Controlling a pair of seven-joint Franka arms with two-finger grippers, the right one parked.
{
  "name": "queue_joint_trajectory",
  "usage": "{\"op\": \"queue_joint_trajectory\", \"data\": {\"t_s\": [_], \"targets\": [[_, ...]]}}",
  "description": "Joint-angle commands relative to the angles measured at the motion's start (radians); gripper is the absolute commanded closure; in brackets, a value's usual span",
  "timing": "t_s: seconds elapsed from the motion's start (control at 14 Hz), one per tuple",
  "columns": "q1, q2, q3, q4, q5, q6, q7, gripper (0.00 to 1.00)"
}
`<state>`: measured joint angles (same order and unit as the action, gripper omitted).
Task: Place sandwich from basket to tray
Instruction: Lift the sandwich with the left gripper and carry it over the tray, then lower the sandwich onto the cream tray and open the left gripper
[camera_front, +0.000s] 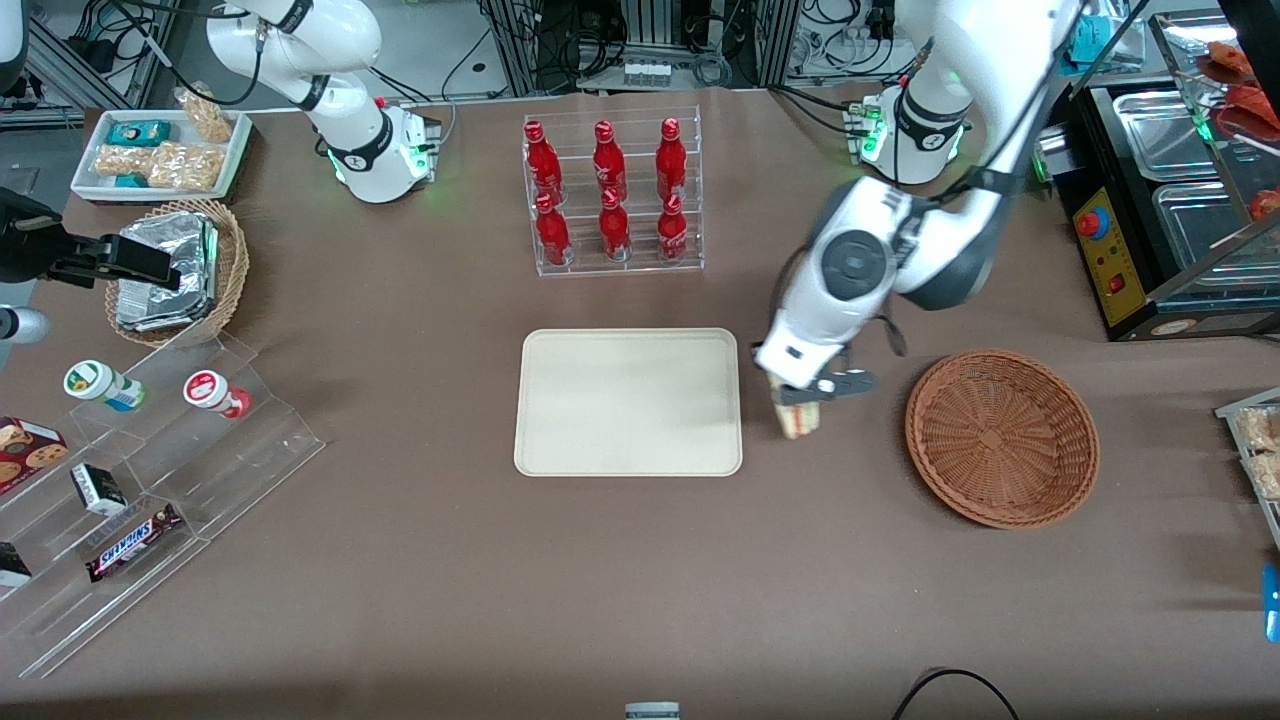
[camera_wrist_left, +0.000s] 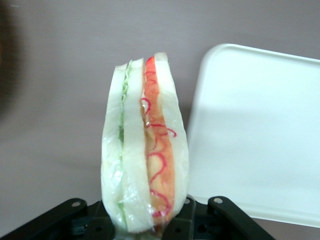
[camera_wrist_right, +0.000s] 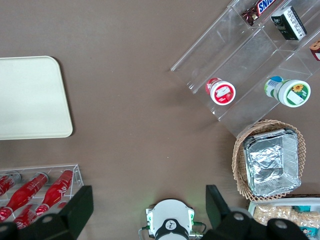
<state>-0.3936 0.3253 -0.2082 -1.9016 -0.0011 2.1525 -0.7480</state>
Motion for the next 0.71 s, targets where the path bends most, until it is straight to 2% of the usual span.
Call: {"op": "queue_joint_trajectory", "data": {"t_s": [0.0,0.29,0.57,0.64], "targets": [[-0.131,0.164,0.015,0.201,-0.007,-0.022,-0.106,0.78],[-0.258,0.342,0.015,0.404,-0.005,-0.020,-0.185,0.75],[-0.306,0.414,0.016,0.424,0.003,0.061,-0.189,0.70],[-0.316,0.429,0.018,0.427,0.004,0.076,-0.191,0.52]]}}
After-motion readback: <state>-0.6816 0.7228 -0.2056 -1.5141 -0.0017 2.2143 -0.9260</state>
